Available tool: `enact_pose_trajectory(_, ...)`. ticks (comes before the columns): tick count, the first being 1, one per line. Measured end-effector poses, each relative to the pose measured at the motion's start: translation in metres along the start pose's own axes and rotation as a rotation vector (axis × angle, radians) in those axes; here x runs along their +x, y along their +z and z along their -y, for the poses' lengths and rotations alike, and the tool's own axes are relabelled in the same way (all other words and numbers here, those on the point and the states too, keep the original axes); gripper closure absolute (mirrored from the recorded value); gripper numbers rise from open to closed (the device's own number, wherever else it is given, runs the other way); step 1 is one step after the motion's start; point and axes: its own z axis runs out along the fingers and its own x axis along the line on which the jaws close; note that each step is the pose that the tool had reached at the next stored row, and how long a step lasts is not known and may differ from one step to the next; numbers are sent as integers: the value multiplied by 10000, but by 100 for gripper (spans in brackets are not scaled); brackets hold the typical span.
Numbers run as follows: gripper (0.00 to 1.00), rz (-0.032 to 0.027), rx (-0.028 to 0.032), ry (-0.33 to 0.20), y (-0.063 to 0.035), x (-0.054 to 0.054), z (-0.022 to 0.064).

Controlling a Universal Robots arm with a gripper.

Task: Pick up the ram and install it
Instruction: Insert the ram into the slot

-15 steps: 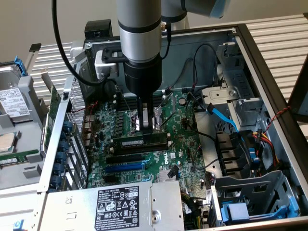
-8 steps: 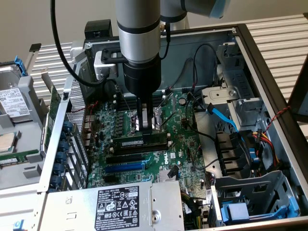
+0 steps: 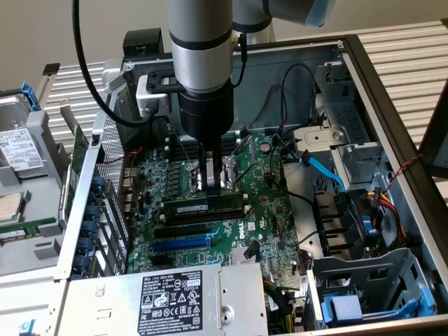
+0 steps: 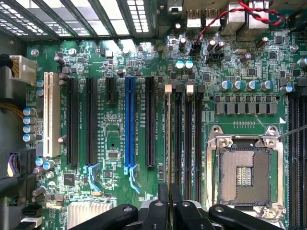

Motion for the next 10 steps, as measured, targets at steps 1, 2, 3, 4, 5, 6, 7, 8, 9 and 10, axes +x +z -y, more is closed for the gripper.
enact_pose_trajectory(1,87,-2,-1,-1,0,0,0)
enact_pose_trajectory(2,87,0,-3,-2,0,0,0)
enact_pose_trajectory(3,87,0,0,-1,0,0,-1)
enact_pose_trajectory(4,87,1,4,0,0,0,-2)
enact_pose_trajectory(5,87,1,7,0,0,0,-2)
enact_pose_trajectory(6,87,1,10,0,1,0,-1)
enact_pose_trajectory(7,87,2,14,0,0,0,-2)
enact_pose_trajectory(8,87,3,16,0,1,0,-2)
enact_pose_trajectory(9,87,4,23,-10,1,-2,-2)
enact_pose_trajectory(10,87,3,27,-21,3,-4,-2)
